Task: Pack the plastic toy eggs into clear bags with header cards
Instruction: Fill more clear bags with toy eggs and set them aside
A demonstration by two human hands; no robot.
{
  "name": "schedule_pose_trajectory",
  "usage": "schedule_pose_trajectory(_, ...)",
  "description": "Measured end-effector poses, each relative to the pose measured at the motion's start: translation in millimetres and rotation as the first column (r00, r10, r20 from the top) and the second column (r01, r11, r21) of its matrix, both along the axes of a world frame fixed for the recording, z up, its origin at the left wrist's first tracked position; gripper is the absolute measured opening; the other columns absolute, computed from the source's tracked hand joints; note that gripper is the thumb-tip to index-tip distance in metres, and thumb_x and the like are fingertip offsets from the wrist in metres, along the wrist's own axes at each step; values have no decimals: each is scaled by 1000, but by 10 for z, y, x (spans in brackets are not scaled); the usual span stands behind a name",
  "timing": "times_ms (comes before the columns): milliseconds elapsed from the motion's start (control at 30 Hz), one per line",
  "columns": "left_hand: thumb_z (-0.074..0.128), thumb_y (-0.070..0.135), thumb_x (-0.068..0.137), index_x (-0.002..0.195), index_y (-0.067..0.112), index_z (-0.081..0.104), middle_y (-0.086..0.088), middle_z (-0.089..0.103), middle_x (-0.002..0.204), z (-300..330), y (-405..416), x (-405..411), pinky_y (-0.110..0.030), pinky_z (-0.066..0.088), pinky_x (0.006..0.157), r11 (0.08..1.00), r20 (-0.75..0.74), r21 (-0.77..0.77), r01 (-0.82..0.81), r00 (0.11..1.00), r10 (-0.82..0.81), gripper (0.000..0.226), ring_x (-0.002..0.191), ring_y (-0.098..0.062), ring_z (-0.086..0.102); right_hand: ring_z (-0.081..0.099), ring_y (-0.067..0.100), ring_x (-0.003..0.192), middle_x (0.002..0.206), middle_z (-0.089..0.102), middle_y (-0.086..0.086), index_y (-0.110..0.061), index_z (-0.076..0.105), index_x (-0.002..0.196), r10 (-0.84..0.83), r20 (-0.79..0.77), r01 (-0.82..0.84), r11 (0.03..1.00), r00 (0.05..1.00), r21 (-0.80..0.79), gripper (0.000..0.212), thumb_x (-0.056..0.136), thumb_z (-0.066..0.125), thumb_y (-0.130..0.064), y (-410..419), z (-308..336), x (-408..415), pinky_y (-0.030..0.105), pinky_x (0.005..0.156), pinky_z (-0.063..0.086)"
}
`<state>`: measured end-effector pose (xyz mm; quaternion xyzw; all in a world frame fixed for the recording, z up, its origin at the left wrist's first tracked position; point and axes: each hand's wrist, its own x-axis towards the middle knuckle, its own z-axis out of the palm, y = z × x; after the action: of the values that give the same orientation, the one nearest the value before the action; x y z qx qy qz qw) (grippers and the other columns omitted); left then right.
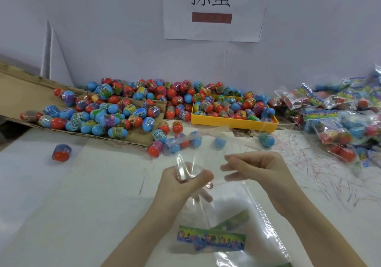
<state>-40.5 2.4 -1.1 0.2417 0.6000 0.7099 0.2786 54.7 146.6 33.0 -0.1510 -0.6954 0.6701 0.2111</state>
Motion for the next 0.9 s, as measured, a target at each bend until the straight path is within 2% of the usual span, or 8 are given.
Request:
schedule_pose_trajectory(167, 59, 41, 72, 69, 15, 71, -6, 74, 72, -12, 22, 32, -16, 48, 47, 976, 80, -142, 165, 985, -155, 29, 55, -17, 69, 66, 19, 53, 72, 72, 8, -16, 75, 74, -34, 179, 22, 997, 983, 70, 12, 66, 69, -22, 163, 24, 74, 18, 51, 52)
schedule_pose_trajectory(333, 56, 33, 87, 68, 17, 73, -1, 72, 65, -38, 9, 23, -13, 42, 43, 917, 68, -277, 287, 958, -280, 31, 49, -10, 63, 67, 15, 61, 74, 73, 1, -19, 76, 75, -71, 354, 25, 991, 933, 133, 9, 68, 72, -23, 259, -45, 157, 17, 50, 50)
schedule_pose_trajectory(500, 68, 21, 81, 73, 10, 73, 5, 60, 47, -139, 21, 11, -14, 43, 46, 919, -10, -349, 181, 980, -197, 14, 40, -6, 53, 65, 9, 56, 66, 71, -3, -14, 73, 80, -319, 213, 273, 936, 923, 221, 9, 72, 70, -14, 386, 34, 236, 19, 50, 49)
schedule_pose_trajectory(567, 77, 19, 72, 79, 13, 73, 5, 59, 48, -156, 25, 32, -15, 42, 46, 916, -87, -389, 99, 986, -143, 11, 39, -6, 51, 64, 10, 51, 63, 71, 1, -14, 74, 73, -318, 108, 298, 940, 942, 168, 10, 64, 70, -16, 389, 175, 302, 16, 47, 50)
schedule_pose_trajectory(633, 82, 25, 64, 92, 28, 69, 12, 59, 54, -174, 29, 62, -8, 39, 51, 890, -262, -455, -11, 957, -122, 31, 45, 3, 50, 64, 12, 48, 61, 70, 4, -20, 75, 62, -290, 18, 284, 946, 957, 157, 8, 56, 70, -20, 348, 323, 334, 15, 46, 49)
schedule_pose_trajectory(767, 74, 56, 59, 129, 48, 41, 27, 49, 86, -174, 35, 107, -11, 32, 67, 784, -632, -575, -235, 736, -243, 77, 75, 7, 44, 61, 13, 44, 57, 68, 6, -22, 75, 58, -188, -54, 194, 971, 981, 138, 15, 44, 76, -29, 249, 505, 299, 15, 44, 48)
schedule_pose_trajectory(833, 66, 73, 54, 135, 51, 24, 30, 32, 99, -190, 47, 111, -15, 31, 70, 792, -731, -527, -310, 641, -235, 94, 84, 9, 35, 60, 11, 43, 54, 67, 6, -18, 74, 56, -146, -74, 155, 980, 986, 127, 29, 35, 84, -36, 230, 540, 273, 14, 43, 47)
schedule_pose_trajectory(900, 52, 86, 50, 125, 54, 24, 31, 29, 111, -174, 46, 122, -9, 33, 73, 896, -745, -339, -285, 663, -71, 87, 91, 10, 34, 58, 11, 42, 53, 65, 6, -16, 73, 55, -96, -77, 106, 985, 992, 139, 49, 22, 88, -49, 201, 542, 249, 14, 43, 46)
